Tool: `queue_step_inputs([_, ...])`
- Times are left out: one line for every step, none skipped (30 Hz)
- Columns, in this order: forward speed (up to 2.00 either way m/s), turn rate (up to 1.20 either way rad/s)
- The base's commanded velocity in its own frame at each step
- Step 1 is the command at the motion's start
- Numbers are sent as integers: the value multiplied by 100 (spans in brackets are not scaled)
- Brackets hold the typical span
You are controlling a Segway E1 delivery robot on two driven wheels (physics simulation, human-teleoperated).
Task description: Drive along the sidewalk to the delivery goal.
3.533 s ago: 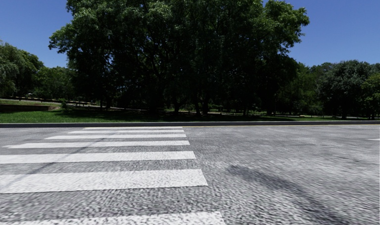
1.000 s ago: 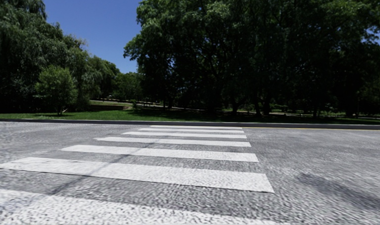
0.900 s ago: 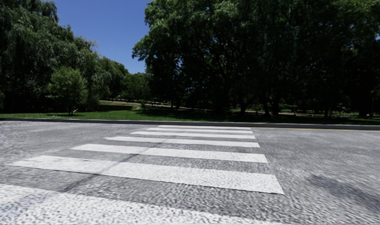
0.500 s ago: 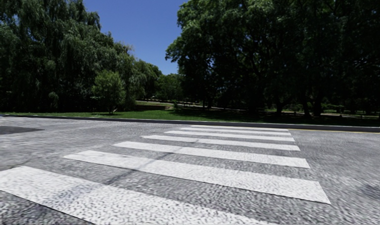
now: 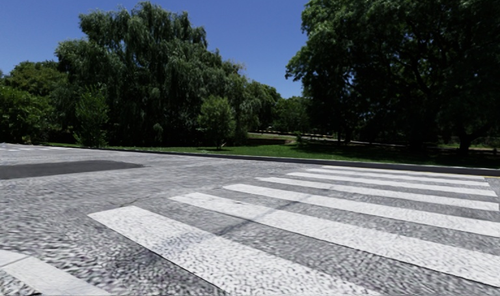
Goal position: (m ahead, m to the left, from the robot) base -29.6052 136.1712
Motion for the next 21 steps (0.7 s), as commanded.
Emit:
queue_step_inputs([0, 68])
queue_step_inputs([0, 68])
queue_step_inputs([0, 68])
queue_step_inputs([0, 68])
queue_step_inputs([0, 68])
queue_step_inputs([0, 68])
queue_step_inputs([0, 68])
queue_step_inputs([0, 68])
queue_step_inputs([0, 68])
queue_step_inputs([0, 68])
queue_step_inputs([0, 68])
queue_step_inputs([0, 68])
queue_step_inputs([0, 68])
queue_step_inputs([0, 68])
queue_step_inputs([0, 68])
queue_step_inputs([0, 68])
queue_step_inputs([0, 68])
queue_step_inputs([0, 68])
queue_step_inputs([0, 68])
queue_step_inputs([0, 68])
queue_step_inputs([0, 68])
